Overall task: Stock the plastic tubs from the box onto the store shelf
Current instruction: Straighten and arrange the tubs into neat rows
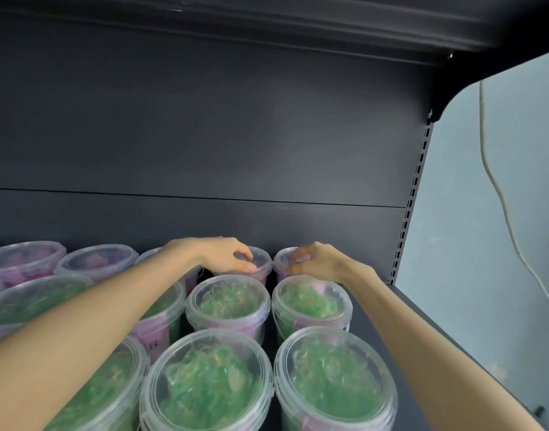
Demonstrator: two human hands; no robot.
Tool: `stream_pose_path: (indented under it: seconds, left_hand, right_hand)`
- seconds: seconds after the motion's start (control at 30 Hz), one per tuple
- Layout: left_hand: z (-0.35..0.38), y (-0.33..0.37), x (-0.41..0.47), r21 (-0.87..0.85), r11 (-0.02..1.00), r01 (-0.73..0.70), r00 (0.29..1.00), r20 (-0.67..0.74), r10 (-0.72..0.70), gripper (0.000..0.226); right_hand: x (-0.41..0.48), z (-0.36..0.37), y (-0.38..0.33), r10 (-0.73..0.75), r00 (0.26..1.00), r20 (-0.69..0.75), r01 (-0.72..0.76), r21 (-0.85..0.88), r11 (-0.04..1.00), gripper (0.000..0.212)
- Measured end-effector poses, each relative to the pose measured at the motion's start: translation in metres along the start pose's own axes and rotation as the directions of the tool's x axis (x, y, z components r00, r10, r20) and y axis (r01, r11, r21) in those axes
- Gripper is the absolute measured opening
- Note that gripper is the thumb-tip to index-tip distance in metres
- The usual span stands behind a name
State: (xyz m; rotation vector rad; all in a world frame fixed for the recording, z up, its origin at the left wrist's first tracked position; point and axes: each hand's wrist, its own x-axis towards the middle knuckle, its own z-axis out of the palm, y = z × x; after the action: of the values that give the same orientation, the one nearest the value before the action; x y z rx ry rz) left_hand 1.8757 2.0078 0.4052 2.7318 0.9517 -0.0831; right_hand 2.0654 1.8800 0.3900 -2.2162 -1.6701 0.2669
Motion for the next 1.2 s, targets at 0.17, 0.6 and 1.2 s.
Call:
stream_pose_path:
  seconds: [0.17,0.6,1.2]
  left_hand:
    - [-0.005,-0.003,-0.004,-0.075,0.997,-0.002,0.997,0.079,0.008,0.047]
    - [0.000,-0.003,-0.005,-0.080,0.997,-0.016,0.999,-0.040,0.013,0.044]
    - [0.010,0.004,0.004,0.124,0.992,0.032,0.987,-0.158,-0.012,0.046]
  right_hand:
    - [0.001,0.001,-0.001,-0.062,0.998,-0.021,0.064,0.102,0.993,0.011]
    - [0.002,0.002,-0.009,0.028,0.999,-0.023,-0.029,-0.049,0.998,0.030]
    - [0.001,-0.005,-0.010,0.023,0.998,0.062,-0.024,0.005,1.000,0.025]
